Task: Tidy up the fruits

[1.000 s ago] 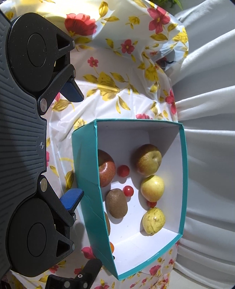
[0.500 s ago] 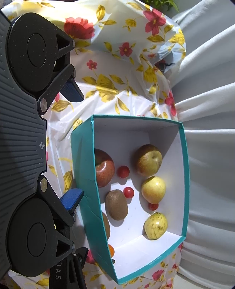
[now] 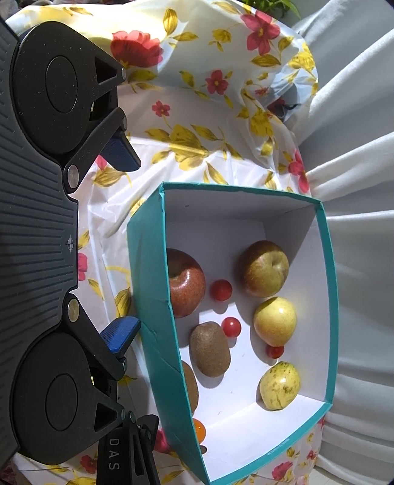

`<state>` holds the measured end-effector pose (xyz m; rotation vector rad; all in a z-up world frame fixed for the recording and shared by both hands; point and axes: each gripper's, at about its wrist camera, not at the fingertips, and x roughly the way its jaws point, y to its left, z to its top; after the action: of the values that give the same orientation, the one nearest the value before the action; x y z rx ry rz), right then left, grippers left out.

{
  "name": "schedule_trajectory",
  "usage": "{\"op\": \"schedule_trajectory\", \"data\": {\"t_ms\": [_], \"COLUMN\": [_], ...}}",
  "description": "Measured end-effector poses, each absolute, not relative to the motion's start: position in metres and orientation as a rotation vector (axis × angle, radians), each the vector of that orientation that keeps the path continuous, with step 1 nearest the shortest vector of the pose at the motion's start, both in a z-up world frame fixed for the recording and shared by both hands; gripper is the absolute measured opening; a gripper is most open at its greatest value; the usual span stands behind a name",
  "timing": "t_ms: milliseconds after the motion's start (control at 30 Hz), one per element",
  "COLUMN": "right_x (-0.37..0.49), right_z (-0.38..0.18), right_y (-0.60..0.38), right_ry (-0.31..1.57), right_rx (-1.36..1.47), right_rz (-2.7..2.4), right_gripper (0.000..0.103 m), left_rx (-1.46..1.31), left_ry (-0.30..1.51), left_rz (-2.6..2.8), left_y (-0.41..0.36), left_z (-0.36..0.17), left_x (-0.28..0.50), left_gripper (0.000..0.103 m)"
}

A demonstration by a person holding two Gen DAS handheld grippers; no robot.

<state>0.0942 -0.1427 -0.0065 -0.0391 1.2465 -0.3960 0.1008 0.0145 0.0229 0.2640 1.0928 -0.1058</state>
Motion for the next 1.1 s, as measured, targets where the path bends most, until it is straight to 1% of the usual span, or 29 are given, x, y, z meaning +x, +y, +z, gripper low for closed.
{"op": "schedule_trajectory", "data": {"t_ms": [1100], "right_x": [0.1003], "right_z": [-0.0099], "right_y": [-0.1517], "right_ry": [1.251], "right_rx": [-0.041], "right_rz": [-0.383], "right_gripper": [0.103], "left_rx": [0.274], "left_ry": [1.106], "left_rz": [-0.12], "left_y": [0.0057], "left_z": [0.0191], "left_x": [0.1054], "left_gripper": [0.103]}}
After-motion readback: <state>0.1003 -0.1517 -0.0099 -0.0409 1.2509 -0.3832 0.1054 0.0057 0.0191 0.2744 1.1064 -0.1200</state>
